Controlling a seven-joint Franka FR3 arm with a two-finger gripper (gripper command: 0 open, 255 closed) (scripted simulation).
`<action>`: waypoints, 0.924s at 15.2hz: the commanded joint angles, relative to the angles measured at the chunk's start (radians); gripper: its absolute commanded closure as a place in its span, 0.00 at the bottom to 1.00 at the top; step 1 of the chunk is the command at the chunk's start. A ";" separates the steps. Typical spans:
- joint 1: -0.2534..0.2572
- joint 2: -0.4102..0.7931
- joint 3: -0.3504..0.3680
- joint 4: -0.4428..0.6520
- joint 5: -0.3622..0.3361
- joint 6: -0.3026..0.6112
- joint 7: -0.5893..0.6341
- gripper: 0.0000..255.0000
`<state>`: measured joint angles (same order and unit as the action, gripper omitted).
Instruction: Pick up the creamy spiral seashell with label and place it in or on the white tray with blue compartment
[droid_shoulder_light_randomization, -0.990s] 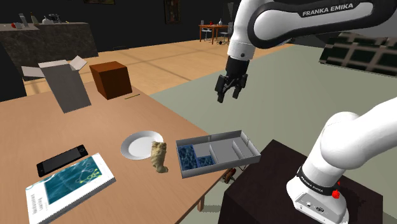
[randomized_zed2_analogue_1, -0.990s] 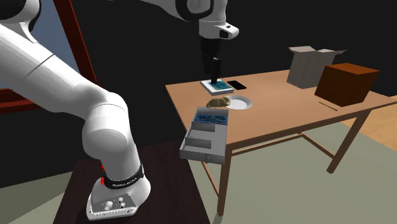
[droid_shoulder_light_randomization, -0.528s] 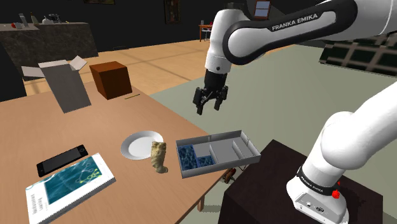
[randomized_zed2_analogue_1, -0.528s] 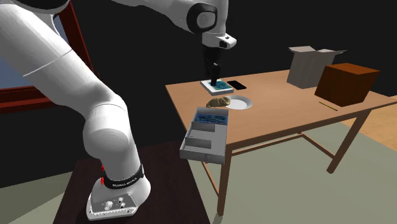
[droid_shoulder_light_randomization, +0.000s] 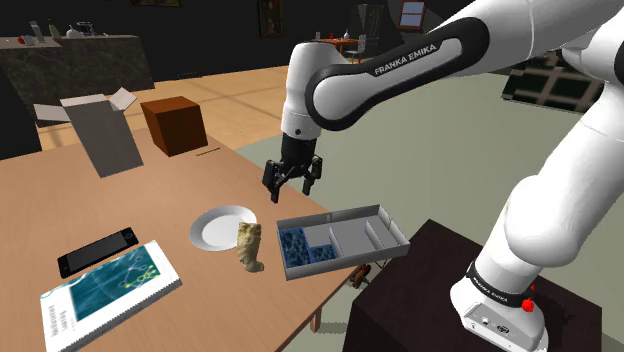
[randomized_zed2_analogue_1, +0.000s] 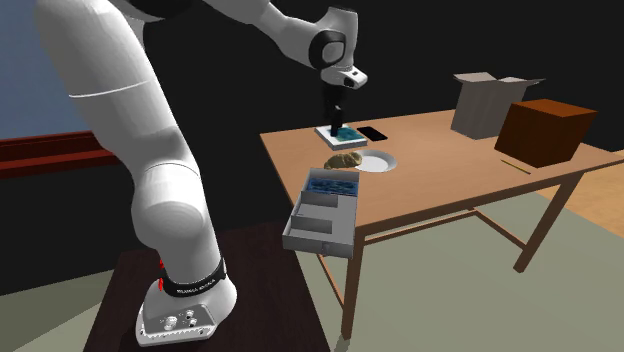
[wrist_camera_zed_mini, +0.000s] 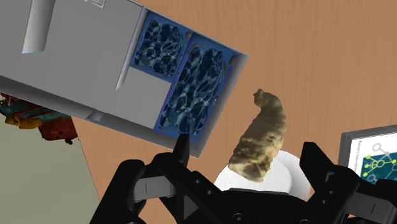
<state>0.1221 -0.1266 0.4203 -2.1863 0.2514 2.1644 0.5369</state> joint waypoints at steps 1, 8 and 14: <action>0.009 0.076 0.023 0.049 -0.022 0.029 0.048 0.00; 0.076 0.349 0.057 0.258 -0.135 0.089 0.212 0.00; 0.148 0.524 0.045 0.418 -0.206 0.103 0.299 0.00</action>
<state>0.2618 0.3826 0.4664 -1.7794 0.0515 2.2635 0.8272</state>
